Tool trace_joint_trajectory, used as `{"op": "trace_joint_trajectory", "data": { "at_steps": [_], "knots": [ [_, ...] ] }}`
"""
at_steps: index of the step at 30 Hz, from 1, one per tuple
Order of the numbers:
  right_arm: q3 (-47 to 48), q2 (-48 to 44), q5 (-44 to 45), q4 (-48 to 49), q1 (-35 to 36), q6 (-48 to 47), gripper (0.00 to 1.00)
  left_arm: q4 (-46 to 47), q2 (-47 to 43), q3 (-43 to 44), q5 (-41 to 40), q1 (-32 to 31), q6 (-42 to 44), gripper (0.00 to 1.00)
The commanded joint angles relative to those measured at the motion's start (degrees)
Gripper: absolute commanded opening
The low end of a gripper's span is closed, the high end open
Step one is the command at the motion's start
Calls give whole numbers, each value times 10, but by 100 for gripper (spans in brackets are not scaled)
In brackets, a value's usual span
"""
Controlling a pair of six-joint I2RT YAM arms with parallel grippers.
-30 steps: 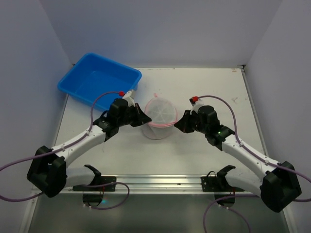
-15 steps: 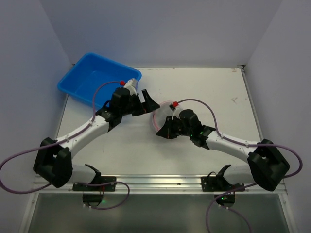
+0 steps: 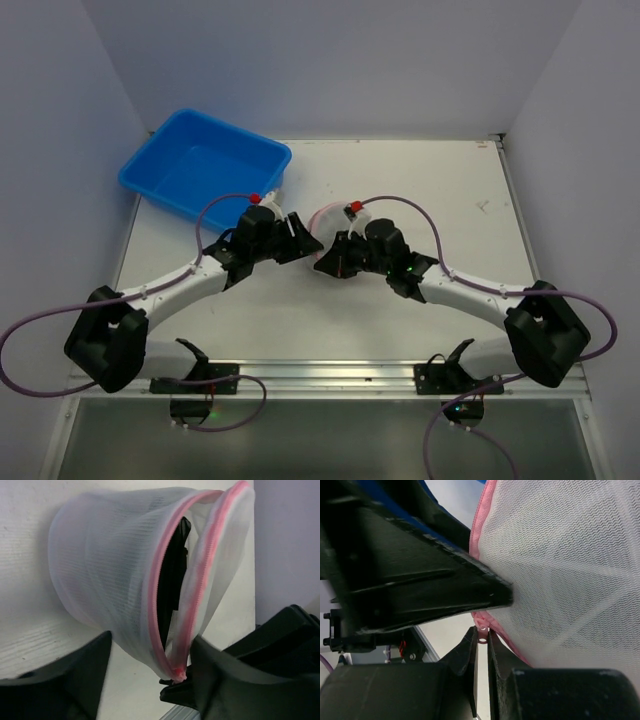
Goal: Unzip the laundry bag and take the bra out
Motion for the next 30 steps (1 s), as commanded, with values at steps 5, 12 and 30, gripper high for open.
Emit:
{"op": "trace_joint_trajectory", "data": {
  "at_steps": [5,12,30],
  "knots": [
    [7,-31,40,-32,6,-24,0,42,12,7,-36,-6,-14,8],
    [-76,-116,64,-101,-34,-65,0,-32,-46,-20,-34,22,23,0],
    [-38,-120,-24,-133,-195,-111,0,-44,-172,-138,91,29,71,33]
  ]
}}
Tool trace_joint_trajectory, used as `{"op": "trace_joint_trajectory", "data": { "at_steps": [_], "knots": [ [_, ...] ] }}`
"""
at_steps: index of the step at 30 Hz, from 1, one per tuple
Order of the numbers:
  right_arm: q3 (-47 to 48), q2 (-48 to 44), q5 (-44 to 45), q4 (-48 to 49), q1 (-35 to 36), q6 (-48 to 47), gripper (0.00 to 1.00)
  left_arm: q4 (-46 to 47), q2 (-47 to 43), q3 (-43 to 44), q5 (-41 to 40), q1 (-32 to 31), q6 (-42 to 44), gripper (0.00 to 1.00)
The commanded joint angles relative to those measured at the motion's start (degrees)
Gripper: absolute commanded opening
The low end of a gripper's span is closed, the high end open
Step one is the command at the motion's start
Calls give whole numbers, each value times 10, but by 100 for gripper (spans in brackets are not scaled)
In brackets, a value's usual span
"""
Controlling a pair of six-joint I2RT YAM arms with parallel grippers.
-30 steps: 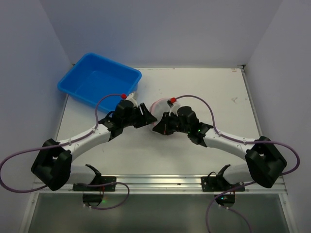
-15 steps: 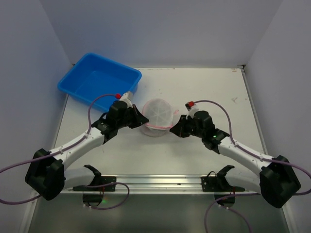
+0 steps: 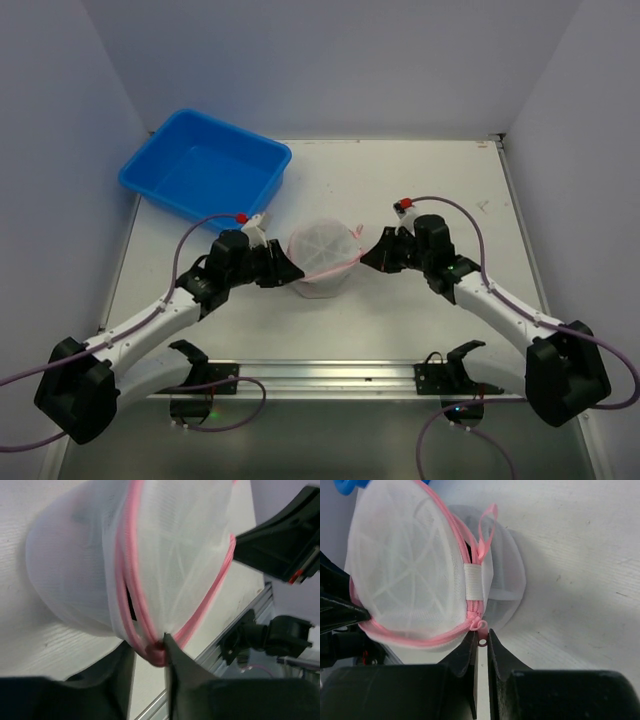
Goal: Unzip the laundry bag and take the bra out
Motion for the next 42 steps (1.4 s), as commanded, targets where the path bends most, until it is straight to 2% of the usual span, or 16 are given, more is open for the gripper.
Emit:
{"op": "trace_joint_trajectory", "data": {
  "at_steps": [1,2,3,4,5,6,7,8,11,16,23,26,32,42],
  "knots": [
    [32,7,38,-13,-8,-43,0,-5,-28,-25,2,10,-20,50],
    [41,7,44,-22,-6,-54,6,-7,-33,-23,-20,10,-23,60],
    [43,2,52,-31,-5,-59,16,-21,-41,-20,-36,10,-25,69],
    [46,-5,62,-50,-4,-65,29,-33,-55,-16,-52,10,-27,83],
    [50,-12,86,-58,-1,-69,48,-46,-63,-11,-84,10,-28,87],
    [50,-39,100,-66,-1,-70,54,-69,-71,0,-99,10,-27,91],
    [50,-55,111,-74,2,-70,60,-77,-86,4,-109,10,-25,92],
    [51,-70,119,-78,11,-72,70,-82,-94,7,-119,11,-24,91],
    [79,-115,169,-112,41,-75,80,-87,-126,13,-140,12,-22,92],
    [130,-130,221,-139,107,-81,83,-100,-164,-3,-180,11,-24,86],
    [202,-63,258,-135,226,-85,85,-106,-182,-58,-221,13,-44,81],
    [241,-3,297,-138,282,-86,85,-106,-176,-70,-237,13,-48,77],
    [327,137,368,-155,363,-104,86,-110,-170,-100,-269,16,-59,77],
    [460,327,541,-235,420,-82,82,-96,-166,-131,-276,22,-59,77]
  ]
}}
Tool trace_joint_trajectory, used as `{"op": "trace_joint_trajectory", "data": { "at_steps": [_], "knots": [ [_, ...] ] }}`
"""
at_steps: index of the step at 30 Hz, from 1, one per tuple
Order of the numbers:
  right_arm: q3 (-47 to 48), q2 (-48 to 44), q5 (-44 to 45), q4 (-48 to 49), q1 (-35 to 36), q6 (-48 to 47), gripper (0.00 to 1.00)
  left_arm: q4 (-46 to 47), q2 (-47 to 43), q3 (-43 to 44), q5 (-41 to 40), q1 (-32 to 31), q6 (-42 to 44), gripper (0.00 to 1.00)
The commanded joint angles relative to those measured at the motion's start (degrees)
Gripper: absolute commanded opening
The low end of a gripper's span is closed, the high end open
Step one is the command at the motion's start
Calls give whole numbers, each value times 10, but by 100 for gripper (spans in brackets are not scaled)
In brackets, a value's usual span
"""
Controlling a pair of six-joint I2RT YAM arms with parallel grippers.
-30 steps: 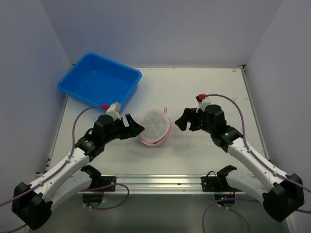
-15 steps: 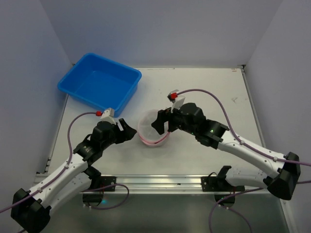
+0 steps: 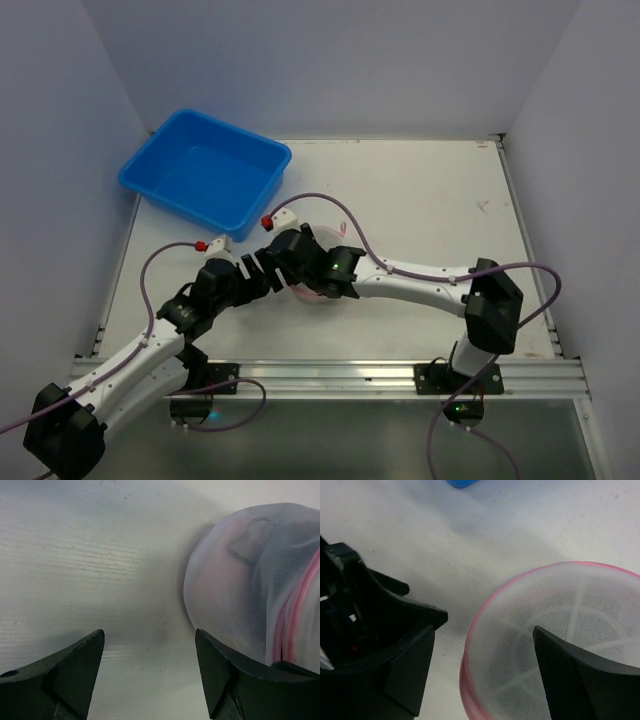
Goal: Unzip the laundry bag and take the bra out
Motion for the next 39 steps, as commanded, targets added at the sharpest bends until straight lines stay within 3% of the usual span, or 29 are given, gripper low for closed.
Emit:
{"op": "trace_joint_trajectory", "data": {
  "at_steps": [1,6,9,10,13,14,25,32,39],
  "knots": [
    [51,32,106,-40,11,16,81,19,0,-6,-24,4,-10,77],
    [76,68,159,-82,16,49,64,23,-1,-10,-27,6,-8,77],
    [71,58,159,-90,17,54,42,25,-1,-10,-23,8,-7,77],
    [69,52,155,-89,17,51,29,26,-2,-10,-22,7,-7,77],
    [67,29,138,-97,16,52,5,24,-1,-5,-21,8,-5,77],
    [65,23,135,-99,16,54,0,24,0,-4,-21,8,-5,77],
    [10,-70,58,-52,16,57,0,103,55,27,83,7,9,76],
    [-71,-158,150,-51,4,102,0,125,78,54,110,7,4,76],
    [-192,-335,187,-51,-45,162,5,108,81,83,103,7,14,77]
  ]
}}
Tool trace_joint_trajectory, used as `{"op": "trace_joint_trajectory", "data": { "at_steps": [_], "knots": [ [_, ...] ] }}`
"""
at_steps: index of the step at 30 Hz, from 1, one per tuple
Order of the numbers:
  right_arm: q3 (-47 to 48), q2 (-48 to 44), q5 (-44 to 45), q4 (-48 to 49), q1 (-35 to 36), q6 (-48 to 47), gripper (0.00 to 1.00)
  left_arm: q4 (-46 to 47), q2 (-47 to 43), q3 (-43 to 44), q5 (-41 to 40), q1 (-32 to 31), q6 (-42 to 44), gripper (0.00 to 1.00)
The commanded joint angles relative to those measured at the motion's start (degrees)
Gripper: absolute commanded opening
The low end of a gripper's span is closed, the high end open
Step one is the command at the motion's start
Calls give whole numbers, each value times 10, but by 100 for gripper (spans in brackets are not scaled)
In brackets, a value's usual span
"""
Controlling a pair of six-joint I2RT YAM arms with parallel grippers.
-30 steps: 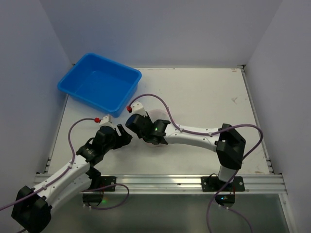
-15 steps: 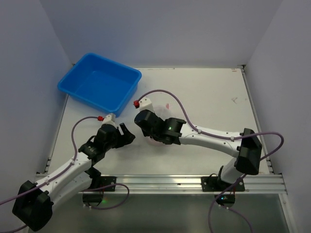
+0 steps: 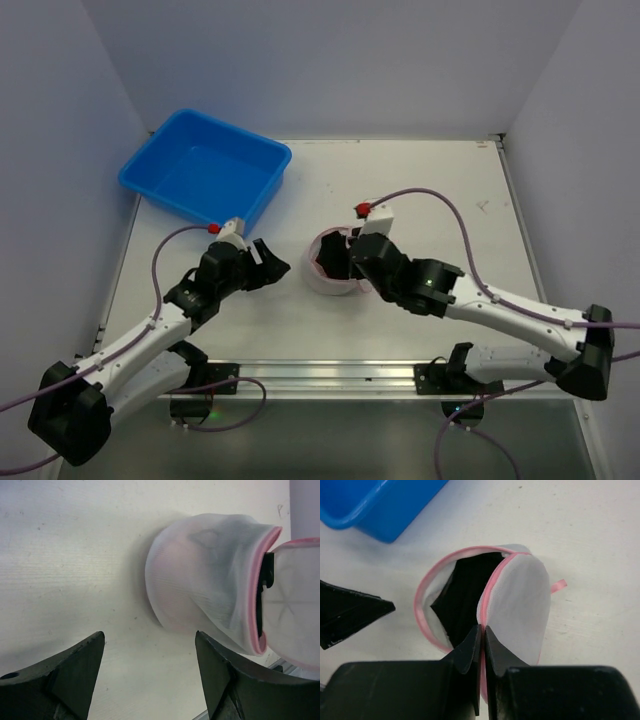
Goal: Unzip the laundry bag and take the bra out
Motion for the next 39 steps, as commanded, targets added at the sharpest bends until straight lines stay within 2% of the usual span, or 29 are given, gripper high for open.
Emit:
{"op": "trace_joint_trajectory", "data": {
  "at_steps": [1,6,10,11,12,14,15,18,21,26,29,31,35,37,39],
  "knots": [
    [-42,-97,48,14,-25,55,6,18,1,32,10,3,10,77],
    [-110,-174,46,5,-55,78,9,20,17,48,24,2,15,77],
    [-146,-210,53,-68,-89,167,11,18,24,64,35,3,27,78],
    [-163,-226,58,-83,-91,185,17,15,26,73,39,2,34,78],
    [-171,-235,60,-96,-92,202,35,12,26,78,39,3,39,79],
    [-193,-254,61,-126,-95,247,52,-1,27,88,33,3,48,80],
    [-200,-274,63,-135,-96,258,67,-5,28,99,31,3,59,80],
    [-218,-310,73,-154,-97,287,86,-25,35,125,26,3,81,81],
    [-225,-326,76,-153,-99,284,95,-40,45,144,26,1,96,82],
    [-207,-305,87,-153,-120,259,99,-56,68,187,21,-14,109,82],
    [-209,-283,39,-106,-156,203,99,-60,82,208,7,-35,113,82],
    [-218,-264,-12,-38,-191,156,99,-63,92,220,-4,-50,115,82],
    [-235,-186,-173,92,-245,72,98,-74,131,258,-33,-95,128,82],
    [-247,-154,-242,176,-285,33,93,-81,142,274,-46,-106,133,82],
    [-247,-101,-332,223,-335,20,83,-85,153,287,-53,-115,136,82]
  ]
}}
